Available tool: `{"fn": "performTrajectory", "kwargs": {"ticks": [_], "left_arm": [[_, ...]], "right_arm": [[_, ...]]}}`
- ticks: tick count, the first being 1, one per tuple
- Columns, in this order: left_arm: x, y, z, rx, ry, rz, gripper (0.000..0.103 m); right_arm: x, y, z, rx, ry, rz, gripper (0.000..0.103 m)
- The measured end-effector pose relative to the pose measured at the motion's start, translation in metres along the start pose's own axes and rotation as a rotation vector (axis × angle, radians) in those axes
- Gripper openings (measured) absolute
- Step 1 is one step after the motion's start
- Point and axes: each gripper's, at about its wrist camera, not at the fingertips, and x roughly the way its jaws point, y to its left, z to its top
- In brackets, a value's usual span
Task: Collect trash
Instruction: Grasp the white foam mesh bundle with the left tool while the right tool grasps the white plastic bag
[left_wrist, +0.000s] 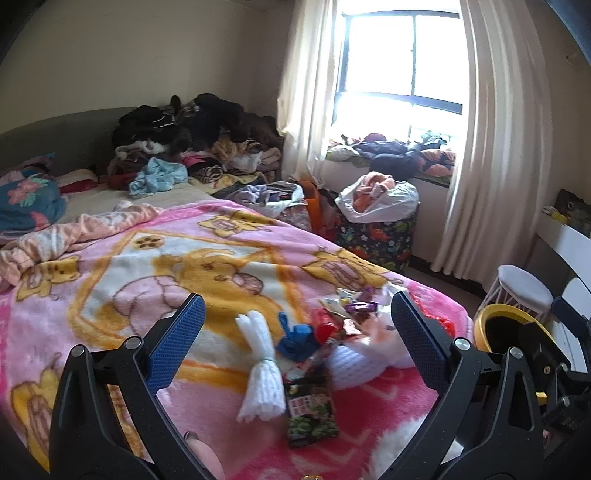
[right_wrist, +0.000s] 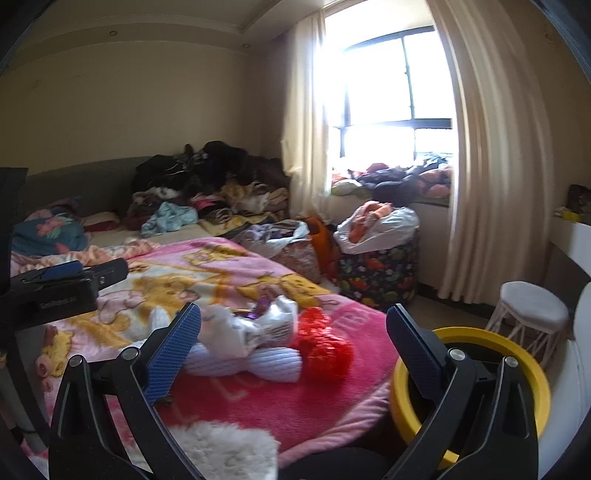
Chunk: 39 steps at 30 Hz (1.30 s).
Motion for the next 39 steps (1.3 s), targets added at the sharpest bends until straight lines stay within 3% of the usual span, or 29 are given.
{"fn": "performTrajectory", "kwargs": {"ticks": [6, 12, 22, 24, 28, 32, 39], "left_arm": [[0.008, 0.021, 0.001, -0.038, 0.023, 0.024, 0.092], [0.019, 0.047, -0.002, -0.088, 0.047, -0.006, 0.092], [0.067, 0.073, -0.024, -0.114, 0.216, -0.038, 0.092], [0.078, 0.077, -0.032, -0.149, 0.26, -0.059, 0.092], [0.095, 0.081, -0.047, -0.202, 0.347, -0.081, 0.092], [0.107, 0.079, -0.06, -0.245, 0.416, -0.144, 0.091], [0.11, 0.076, -0.075, -0.285, 0.475, -0.194, 0.065]], "right_arm": [[0.012, 0.023, 0.008, -0.047, 0.012, 0.074, 0.098], [0.03, 0.042, 0.015, -0.107, 0.027, 0.136, 0.098], [0.079, 0.051, 0.002, -0.208, 0.161, 0.162, 0.095], [0.09, 0.051, -0.002, -0.234, 0.19, 0.16, 0.081], [0.111, 0.054, -0.012, -0.284, 0.247, 0.179, 0.077], [0.127, 0.058, -0.018, -0.304, 0.304, 0.221, 0.061], [0.132, 0.064, -0.021, -0.318, 0.299, 0.237, 0.035]]}}
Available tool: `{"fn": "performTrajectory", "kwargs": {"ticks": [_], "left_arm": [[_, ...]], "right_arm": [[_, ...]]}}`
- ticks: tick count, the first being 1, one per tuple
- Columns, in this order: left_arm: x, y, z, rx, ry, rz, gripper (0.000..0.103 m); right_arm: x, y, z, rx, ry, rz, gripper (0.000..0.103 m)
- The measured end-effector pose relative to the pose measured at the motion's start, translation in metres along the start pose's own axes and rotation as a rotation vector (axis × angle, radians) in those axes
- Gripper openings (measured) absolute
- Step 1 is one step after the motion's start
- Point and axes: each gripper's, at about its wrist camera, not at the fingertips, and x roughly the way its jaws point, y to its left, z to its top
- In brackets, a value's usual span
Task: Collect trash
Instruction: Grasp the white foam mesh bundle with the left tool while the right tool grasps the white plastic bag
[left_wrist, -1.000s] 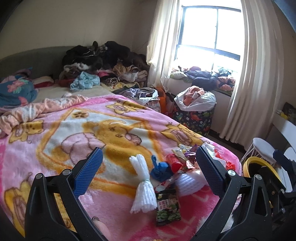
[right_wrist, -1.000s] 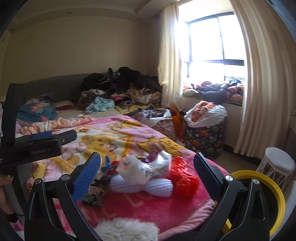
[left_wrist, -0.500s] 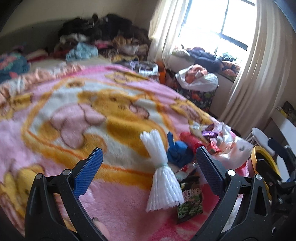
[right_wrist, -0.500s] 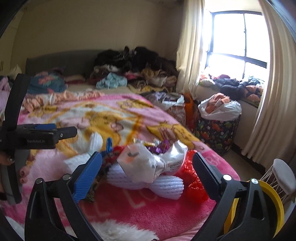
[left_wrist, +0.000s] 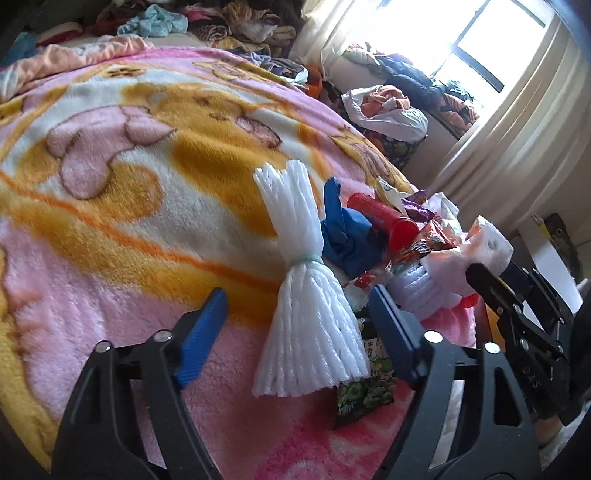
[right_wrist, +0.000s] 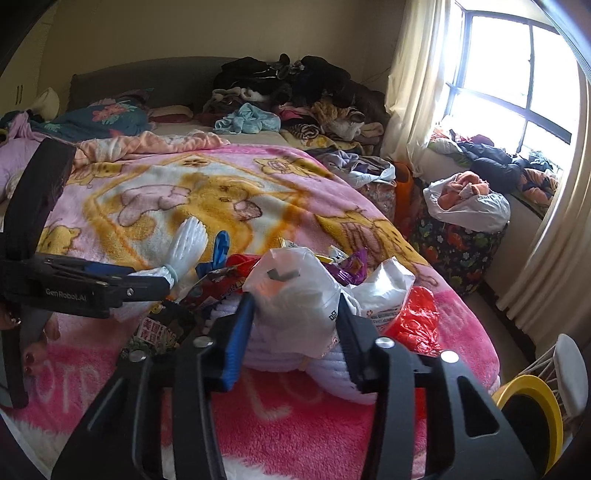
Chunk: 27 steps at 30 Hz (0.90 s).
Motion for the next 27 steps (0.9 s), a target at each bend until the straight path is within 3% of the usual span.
{"fn": "performTrajectory", "kwargs": {"ticks": [2, 4, 6, 16, 27], "left_arm": [[-0.001, 0.001, 0.0, -0.005, 0.004, -0.01, 0.056], [-0.001, 0.001, 0.0, -0.009, 0.007, -0.01, 0.034], [-0.005, 0.001, 0.001, -0.009, 0.0, -0.005, 0.018], [-0.051, -0.029, 0.023, 0.084, -0.16, -0.028, 0.014], [-0.059, -0.078, 0.028, 0.181, -0.179, -0.104, 0.014]], "right_arm": [[-0.001, -0.001, 0.0, 0.006, -0.01, 0.004, 0.032], [-0.005, -0.003, 0.001, 0.016, -0.028, 0.008, 0.03], [-0.011, -0.004, 0.002, 0.03, -0.057, 0.013, 0.029], [-0.056, -0.011, 0.012, 0.079, -0.178, -0.003, 0.028], [-0.097, -0.033, 0.002, 0.155, -0.224, -0.075, 0.028]]}}
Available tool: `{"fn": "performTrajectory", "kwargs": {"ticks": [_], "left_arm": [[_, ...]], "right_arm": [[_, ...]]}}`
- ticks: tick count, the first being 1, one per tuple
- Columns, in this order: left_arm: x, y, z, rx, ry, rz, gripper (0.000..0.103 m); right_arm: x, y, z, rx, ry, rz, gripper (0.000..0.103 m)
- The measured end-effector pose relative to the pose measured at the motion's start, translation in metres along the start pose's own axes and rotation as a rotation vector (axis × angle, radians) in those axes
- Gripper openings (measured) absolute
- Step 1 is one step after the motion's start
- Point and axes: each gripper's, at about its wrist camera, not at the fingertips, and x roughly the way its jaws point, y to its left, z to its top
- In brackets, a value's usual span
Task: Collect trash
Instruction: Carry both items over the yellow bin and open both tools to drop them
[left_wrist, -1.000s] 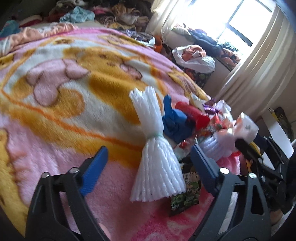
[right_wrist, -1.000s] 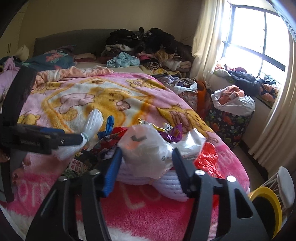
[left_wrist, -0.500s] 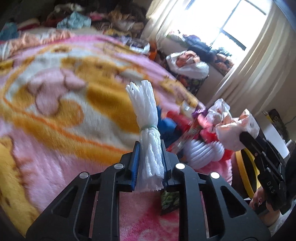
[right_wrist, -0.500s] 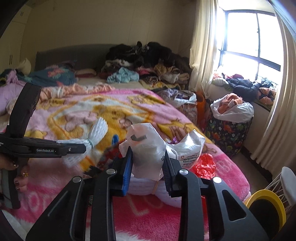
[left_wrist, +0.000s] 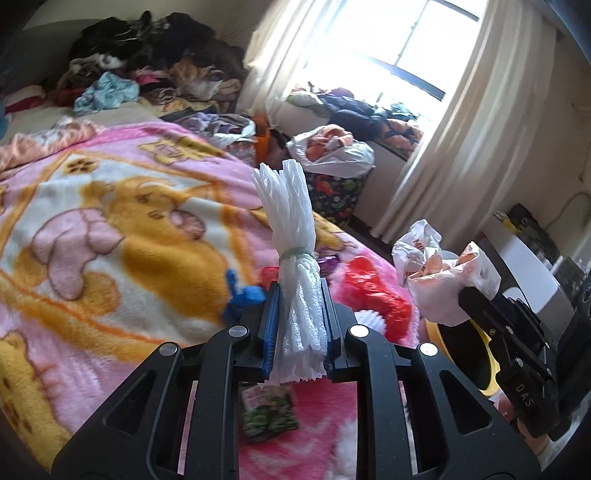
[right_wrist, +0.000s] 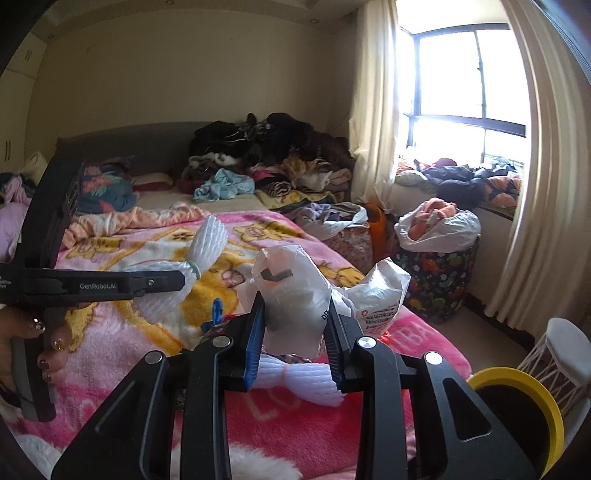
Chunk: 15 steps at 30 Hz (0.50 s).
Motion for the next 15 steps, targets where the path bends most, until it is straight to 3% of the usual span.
{"fn": "performTrajectory", "kwargs": {"ticks": [15], "left_arm": [[0.025, -0.076, -0.011, 0.144, 0.048, -0.144, 0.014]], "right_arm": [[-0.034, -0.051, -0.014, 0.135, -0.003, -0.146, 0.028]]}}
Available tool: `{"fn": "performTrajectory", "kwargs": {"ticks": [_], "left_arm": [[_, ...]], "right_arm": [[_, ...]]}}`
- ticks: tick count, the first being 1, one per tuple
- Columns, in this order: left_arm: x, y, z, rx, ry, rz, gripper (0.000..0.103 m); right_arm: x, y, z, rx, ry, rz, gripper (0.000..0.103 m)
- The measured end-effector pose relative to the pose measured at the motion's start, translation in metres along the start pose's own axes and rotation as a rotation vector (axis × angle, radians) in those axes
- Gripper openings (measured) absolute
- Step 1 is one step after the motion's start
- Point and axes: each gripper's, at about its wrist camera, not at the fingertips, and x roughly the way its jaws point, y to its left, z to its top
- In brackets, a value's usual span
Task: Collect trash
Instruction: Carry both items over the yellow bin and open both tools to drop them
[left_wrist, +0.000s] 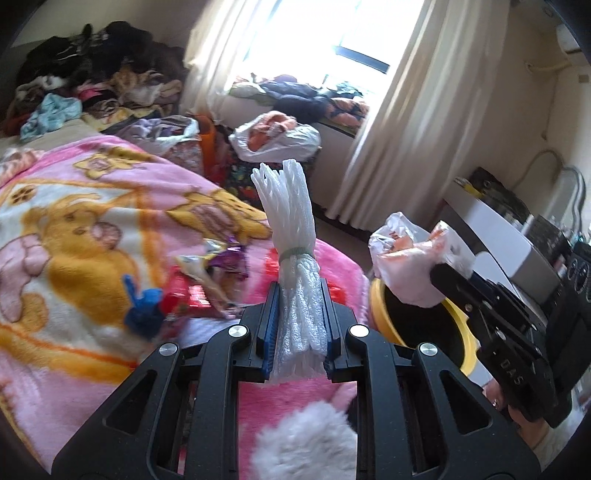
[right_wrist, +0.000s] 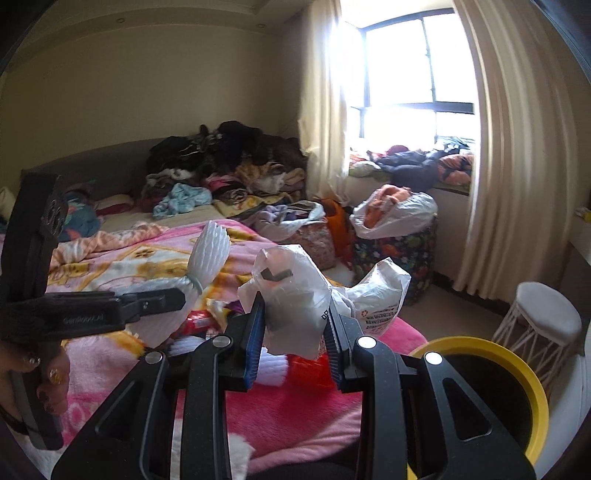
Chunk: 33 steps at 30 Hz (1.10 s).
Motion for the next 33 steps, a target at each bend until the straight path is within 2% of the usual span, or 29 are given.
{"fn": "performTrajectory", "kwargs": {"ticks": [14, 33], "left_arm": [[0.044, -0.051, -0.007, 0.095, 0.057, -0.091, 0.014], [0.108, -0.12, -0.021, 0.199, 0.163, -0.196, 0.014]], "right_arm": [[-0.013, -0.069, -0.019, 0.203, 0.03, -0.129, 0.028], [-0.031, -0.148, -0.055, 0.474, 0.092, -0.239, 0.028]]}}
